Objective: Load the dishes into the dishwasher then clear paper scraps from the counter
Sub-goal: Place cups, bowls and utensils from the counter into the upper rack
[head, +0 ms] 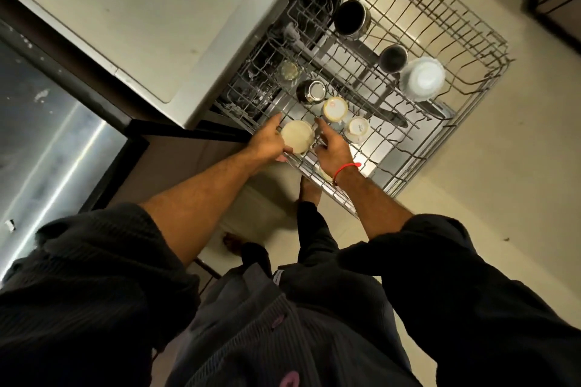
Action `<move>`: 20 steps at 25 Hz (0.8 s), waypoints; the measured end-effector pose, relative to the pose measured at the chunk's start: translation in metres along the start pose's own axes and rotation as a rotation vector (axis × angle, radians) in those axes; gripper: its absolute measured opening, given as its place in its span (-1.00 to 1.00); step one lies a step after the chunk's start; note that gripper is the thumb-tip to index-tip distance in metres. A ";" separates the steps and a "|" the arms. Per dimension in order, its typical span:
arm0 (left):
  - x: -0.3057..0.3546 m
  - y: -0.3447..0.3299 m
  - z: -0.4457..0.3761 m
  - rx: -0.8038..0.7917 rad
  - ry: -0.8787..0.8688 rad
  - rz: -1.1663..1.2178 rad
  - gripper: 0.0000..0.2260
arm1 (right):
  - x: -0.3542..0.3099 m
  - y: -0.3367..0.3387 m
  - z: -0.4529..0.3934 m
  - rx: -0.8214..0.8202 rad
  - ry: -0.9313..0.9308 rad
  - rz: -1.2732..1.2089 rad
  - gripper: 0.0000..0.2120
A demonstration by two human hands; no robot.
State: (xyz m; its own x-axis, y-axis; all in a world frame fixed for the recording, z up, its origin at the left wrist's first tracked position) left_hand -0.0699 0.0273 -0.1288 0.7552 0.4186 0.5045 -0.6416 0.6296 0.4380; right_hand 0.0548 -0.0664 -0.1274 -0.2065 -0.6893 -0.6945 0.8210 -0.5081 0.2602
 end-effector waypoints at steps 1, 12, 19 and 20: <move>0.001 0.009 0.008 0.034 -0.070 -0.007 -0.46 | 0.006 0.003 -0.002 0.026 0.077 0.069 -0.54; -0.064 0.144 0.122 0.579 -0.546 0.093 -0.74 | -0.089 -0.076 0.098 -0.247 0.604 -0.006 -0.83; -0.161 0.247 0.213 0.958 -0.382 0.406 -0.89 | -0.128 -0.203 0.213 -0.581 0.759 0.056 -0.83; -0.181 0.262 0.226 1.011 -0.363 0.438 -0.90 | -0.129 -0.224 0.232 -0.632 0.769 0.077 -0.83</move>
State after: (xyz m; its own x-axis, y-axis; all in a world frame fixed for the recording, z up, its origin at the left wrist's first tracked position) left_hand -0.4048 -0.0315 0.0623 0.4645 0.1560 0.8717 -0.7764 -0.4018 0.4856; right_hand -0.2256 0.0162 0.0591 0.0763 -0.0732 -0.9944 0.9963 0.0459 0.0731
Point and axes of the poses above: each hand's wrist, its own z-axis away from the middle knuckle, its own y-axis out of the back of the hand, x = y × z, the point moved 1 cm from there along -z, towards the middle knuckle, and after that the axes turned 12 degrees about x, right-handed, at the moved point
